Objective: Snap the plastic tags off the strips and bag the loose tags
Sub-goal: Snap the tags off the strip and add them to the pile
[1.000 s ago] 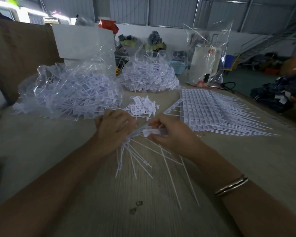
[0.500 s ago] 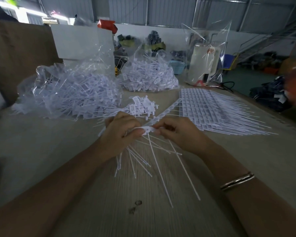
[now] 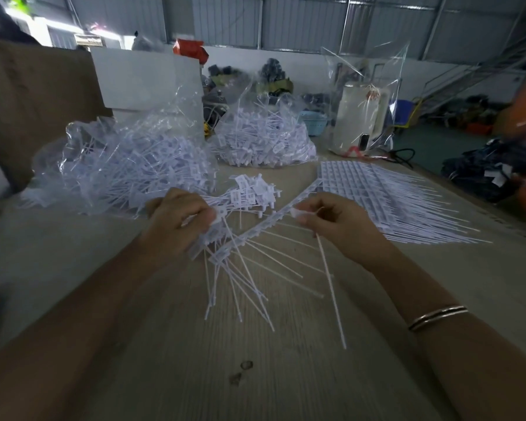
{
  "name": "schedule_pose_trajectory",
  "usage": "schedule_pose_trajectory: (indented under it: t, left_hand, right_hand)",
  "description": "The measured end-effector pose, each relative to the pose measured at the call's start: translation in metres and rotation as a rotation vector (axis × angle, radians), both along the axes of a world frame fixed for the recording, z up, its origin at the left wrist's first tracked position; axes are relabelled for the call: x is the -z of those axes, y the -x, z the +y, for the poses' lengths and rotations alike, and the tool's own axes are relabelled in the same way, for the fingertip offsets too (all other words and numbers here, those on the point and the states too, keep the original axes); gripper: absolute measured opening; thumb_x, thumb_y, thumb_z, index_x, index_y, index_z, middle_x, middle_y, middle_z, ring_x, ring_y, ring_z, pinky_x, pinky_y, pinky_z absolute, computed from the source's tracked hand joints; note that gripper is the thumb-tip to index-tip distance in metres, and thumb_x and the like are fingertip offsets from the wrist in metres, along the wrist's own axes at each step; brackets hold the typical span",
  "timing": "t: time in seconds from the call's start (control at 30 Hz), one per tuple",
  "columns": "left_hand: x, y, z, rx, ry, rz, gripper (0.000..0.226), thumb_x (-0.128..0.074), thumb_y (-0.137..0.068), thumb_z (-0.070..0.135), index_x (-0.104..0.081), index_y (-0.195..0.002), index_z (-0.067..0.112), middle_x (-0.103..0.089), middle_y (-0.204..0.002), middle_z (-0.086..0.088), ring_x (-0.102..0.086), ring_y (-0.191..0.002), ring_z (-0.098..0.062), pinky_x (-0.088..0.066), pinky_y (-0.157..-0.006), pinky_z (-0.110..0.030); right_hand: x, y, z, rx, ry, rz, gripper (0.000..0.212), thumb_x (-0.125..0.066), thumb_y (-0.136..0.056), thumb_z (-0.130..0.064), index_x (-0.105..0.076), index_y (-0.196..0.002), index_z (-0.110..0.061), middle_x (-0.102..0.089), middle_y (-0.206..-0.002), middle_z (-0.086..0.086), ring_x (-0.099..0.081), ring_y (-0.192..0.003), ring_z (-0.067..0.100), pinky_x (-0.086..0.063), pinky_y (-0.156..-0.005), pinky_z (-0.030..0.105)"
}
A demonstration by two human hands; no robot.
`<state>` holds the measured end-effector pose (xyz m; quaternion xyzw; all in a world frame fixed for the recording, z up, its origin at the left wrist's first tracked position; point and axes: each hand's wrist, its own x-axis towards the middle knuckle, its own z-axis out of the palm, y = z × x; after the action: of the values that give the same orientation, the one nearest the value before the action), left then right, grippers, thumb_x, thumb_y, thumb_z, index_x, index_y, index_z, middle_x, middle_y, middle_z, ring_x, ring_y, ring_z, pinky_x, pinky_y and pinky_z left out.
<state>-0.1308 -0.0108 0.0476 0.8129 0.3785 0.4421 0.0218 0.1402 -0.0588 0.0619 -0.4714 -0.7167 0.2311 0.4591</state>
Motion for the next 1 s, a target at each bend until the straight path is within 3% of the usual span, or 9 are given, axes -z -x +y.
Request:
schedule_pose_trajectory:
  t: [0.1, 0.23, 0.37, 0.5, 0.6, 0.67, 0.8, 0.9, 1.0]
  left_hand:
    - [0.006, -0.003, 0.007, -0.159, 0.093, 0.017, 0.037, -0.044, -0.078, 0.055, -0.058, -0.063, 0.024, -0.056, -0.068, 0.012, -0.053, -0.085, -0.016, -0.032, -0.088, -0.047]
    - [0.019, -0.006, 0.014, -0.372, 0.175, -0.069, 0.018, -0.058, -0.087, 0.044, -0.06, -0.087, 0.026, -0.06, -0.098, 0.009, -0.048, -0.106, -0.019, -0.03, -0.099, -0.047]
    - [0.022, -0.002, 0.014, -0.451, 0.083, -0.181, 0.022, -0.049, -0.094, 0.03, -0.063, -0.098, 0.015, -0.063, -0.104, -0.003, -0.054, -0.104, -0.027, -0.036, -0.096, -0.049]
    - [0.023, -0.01, 0.003, -0.123, -0.023, -0.045, 0.029, -0.047, -0.088, 0.022, -0.065, -0.105, 0.006, -0.063, -0.109, -0.009, -0.054, -0.105, -0.019, -0.038, -0.097, -0.037]
    - [0.029, -0.02, 0.003, 0.071, 0.08, 0.224, 0.043, -0.04, -0.091, 0.033, -0.06, -0.121, 0.009, -0.058, -0.126, -0.006, -0.051, -0.118, -0.022, -0.038, -0.099, -0.042]
    - [0.034, -0.024, 0.007, 0.017, 0.16, 0.369, 0.053, -0.026, -0.09, 0.044, -0.054, -0.129, 0.021, -0.05, -0.136, 0.004, -0.041, -0.127, -0.016, -0.029, -0.105, -0.041]
    - [0.033, -0.02, 0.011, 0.001, 0.158, 0.319, 0.052, -0.029, -0.088, 0.04, -0.065, -0.111, 0.011, -0.063, -0.114, 0.0, -0.048, -0.112, -0.021, -0.033, -0.097, -0.038]
    - [0.03, -0.016, 0.01, 0.073, 0.193, 0.126, 0.041, -0.037, -0.088, 0.027, -0.065, -0.078, -0.002, -0.063, -0.082, -0.013, -0.052, -0.086, -0.026, -0.036, -0.083, -0.034]
    - [0.028, -0.013, 0.01, 0.097, 0.254, 0.033, 0.039, -0.038, -0.087, 0.023, -0.064, -0.067, 0.003, -0.06, -0.07, -0.007, -0.052, -0.077, -0.014, -0.035, -0.079, -0.031]
  right_hand:
    - [-0.008, 0.031, 0.013, -0.119, 0.019, -0.013, 0.017, -0.068, -0.084, -0.016, -0.068, -0.095, -0.028, -0.064, -0.1, -0.002, -0.062, -0.082, 0.03, -0.055, -0.074, 0.032]
    - [-0.012, 0.077, 0.044, -0.155, 0.071, -0.107, 0.025, -0.063, -0.088, -0.019, -0.065, -0.113, -0.016, -0.06, -0.115, 0.004, -0.062, -0.073, 0.008, -0.051, -0.075, 0.022]
    - [-0.009, 0.09, 0.069, -0.091, 0.023, -0.351, 0.03, -0.053, -0.094, -0.019, -0.06, -0.122, -0.01, -0.058, -0.122, 0.007, -0.054, -0.104, 0.013, -0.038, -0.084, 0.016]
    - [0.001, 0.057, 0.077, -0.019, 0.014, -0.582, 0.03, -0.046, -0.088, 0.001, -0.063, -0.111, -0.007, -0.06, -0.117, 0.011, -0.055, -0.107, 0.027, -0.038, -0.081, 0.023]
    - [0.019, 0.045, 0.069, -0.103, -0.002, -0.899, 0.034, -0.052, -0.087, -0.005, -0.06, -0.118, -0.017, -0.061, -0.118, 0.005, -0.055, -0.107, 0.023, -0.042, -0.091, 0.037]
    - [0.022, 0.045, 0.066, -0.106, -0.102, -0.926, 0.028, -0.055, -0.089, -0.013, -0.063, -0.114, -0.024, -0.065, -0.113, -0.001, -0.058, -0.103, 0.019, -0.042, -0.089, 0.038]
    - [0.014, 0.047, 0.072, -0.005, -0.319, -1.118, 0.03, -0.049, -0.09, -0.017, -0.063, -0.115, -0.026, -0.06, -0.112, 0.0, -0.056, -0.102, 0.021, -0.038, -0.087, 0.036]
    - [0.003, 0.046, 0.076, 0.055, -0.375, -1.004, 0.03, -0.051, -0.087, -0.009, -0.065, -0.112, -0.018, -0.059, -0.104, 0.01, -0.056, -0.093, 0.028, -0.038, -0.08, 0.037]
    - [-0.011, 0.039, 0.076, 0.127, -0.392, -0.875, 0.026, -0.052, -0.087, -0.004, -0.064, -0.109, -0.01, -0.058, -0.104, 0.013, -0.055, -0.093, 0.03, -0.038, -0.077, 0.035]
